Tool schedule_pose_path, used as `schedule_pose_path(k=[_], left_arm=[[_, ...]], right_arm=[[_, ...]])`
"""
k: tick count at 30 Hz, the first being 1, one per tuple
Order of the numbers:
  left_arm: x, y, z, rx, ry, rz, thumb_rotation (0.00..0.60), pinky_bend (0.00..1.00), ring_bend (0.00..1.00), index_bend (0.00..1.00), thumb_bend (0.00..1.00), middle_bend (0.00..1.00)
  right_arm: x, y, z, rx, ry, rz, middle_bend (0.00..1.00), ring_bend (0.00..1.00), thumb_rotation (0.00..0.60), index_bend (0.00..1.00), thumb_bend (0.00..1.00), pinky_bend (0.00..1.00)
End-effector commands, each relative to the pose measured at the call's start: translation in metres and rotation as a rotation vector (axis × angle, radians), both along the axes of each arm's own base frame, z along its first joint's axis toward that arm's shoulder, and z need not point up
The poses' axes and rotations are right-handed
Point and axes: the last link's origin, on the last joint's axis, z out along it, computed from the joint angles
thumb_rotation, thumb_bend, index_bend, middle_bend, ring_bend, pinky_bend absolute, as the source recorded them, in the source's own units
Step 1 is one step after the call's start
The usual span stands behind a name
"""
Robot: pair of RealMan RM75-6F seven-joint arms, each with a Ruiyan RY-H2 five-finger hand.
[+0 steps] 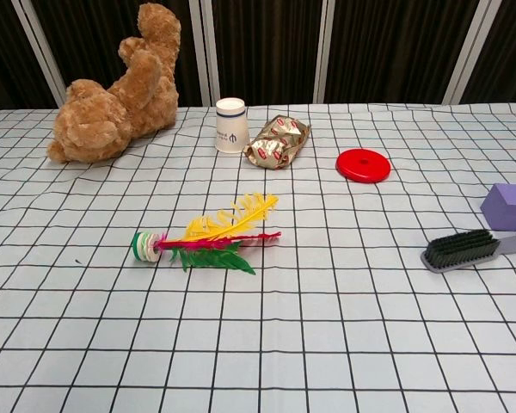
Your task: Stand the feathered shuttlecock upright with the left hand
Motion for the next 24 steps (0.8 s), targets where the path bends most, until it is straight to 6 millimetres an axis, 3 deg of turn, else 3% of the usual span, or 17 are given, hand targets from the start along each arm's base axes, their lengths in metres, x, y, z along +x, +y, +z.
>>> schedule_pose_path(k=[1,11,16,19,24], left_arm=[[0.0,0.0,0.0,0.0,0.0,0.001,0.6,0.0,0.0,0.0,0.01,0.0],[0.0,-0.001,0.0,-0.009,0.0,0.003,0.6,0.0,0.0,0.0,0.01,0.0],[0.008,0.013,-0.002,-0.018,0.018,-0.01,0.6,0.0,0.0,0.0,0.07,0.0],[0.023,0.031,-0.003,-0.015,0.024,-0.041,0.6,0.0,0.0,0.06,0.16,0.0],[0.07,0.061,-0.011,-0.051,-0.038,-0.082,0.6,0.0,0.0,0.19,0.24,0.0]], right_arm=[[0.0,0.0,0.0,0.002,0.0,0.0,0.0,0.0,0.6,0.0,0.34,0.0],[0.001,0.0,-0.001,0.0,-0.007,-0.001,0.0,0.0,0.6,0.0,0.34,0.0],[0.002,-0.001,-0.003,0.007,-0.012,-0.005,0.0,0.0,0.6,0.0,0.34,0.0],[0.002,-0.001,-0.003,0.007,-0.015,-0.003,0.0,0.0,0.6,0.0,0.34,0.0],[0.003,-0.002,-0.005,0.014,-0.02,0.001,0.0,0.0,0.6,0.0,0.34,0.0]])
